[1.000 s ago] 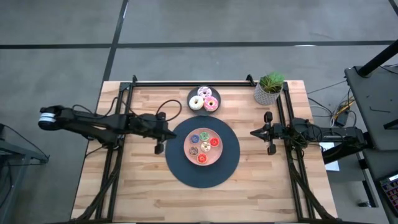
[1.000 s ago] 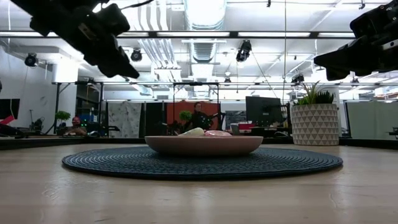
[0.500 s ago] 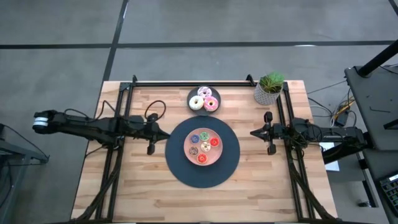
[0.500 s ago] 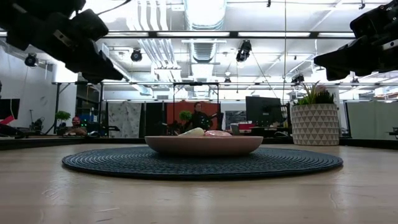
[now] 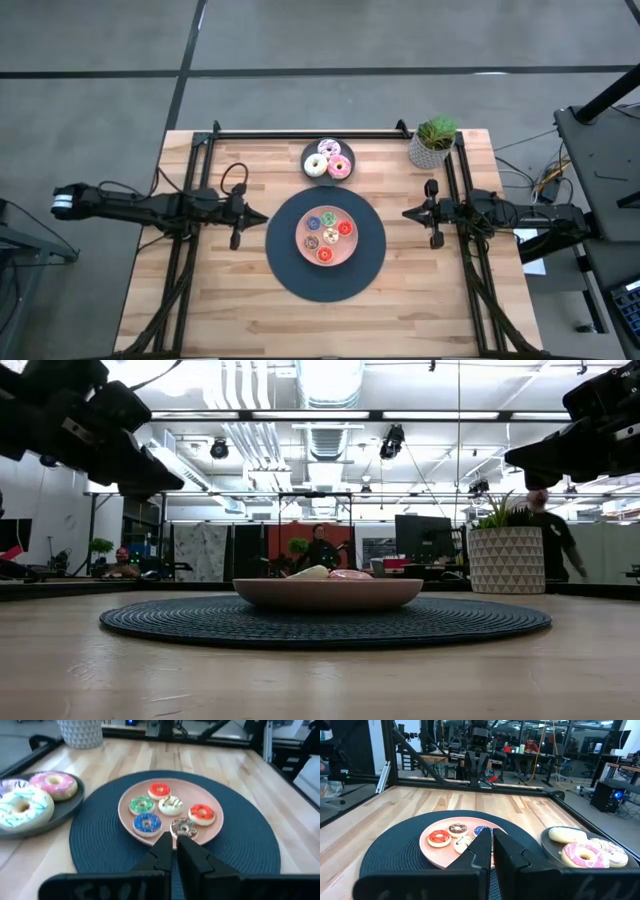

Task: Pick & Place donuts
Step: Return to Home Position

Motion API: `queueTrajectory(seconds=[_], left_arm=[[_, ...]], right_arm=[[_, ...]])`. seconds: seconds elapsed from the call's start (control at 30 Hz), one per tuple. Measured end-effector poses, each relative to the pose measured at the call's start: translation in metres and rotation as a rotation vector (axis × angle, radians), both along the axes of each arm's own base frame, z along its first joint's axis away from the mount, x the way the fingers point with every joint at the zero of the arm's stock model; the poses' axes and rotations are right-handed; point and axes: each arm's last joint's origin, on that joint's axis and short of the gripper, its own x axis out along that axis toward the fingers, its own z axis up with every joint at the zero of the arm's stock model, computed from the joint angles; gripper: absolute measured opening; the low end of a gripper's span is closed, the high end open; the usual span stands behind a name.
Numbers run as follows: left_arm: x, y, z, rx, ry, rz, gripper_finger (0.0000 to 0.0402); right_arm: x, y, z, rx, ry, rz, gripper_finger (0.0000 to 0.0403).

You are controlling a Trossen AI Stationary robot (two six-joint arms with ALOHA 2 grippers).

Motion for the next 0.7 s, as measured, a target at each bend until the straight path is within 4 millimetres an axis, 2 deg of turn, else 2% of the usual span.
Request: queueTrajectory(seconds=[0.7], left_arm=[[-0.019,0.0,-0.031,0.007,-0.057,-0.007,0.0]], right_arm=[[0.0,0.0,0.0,0.0,0.0,0.0,0.0008]])
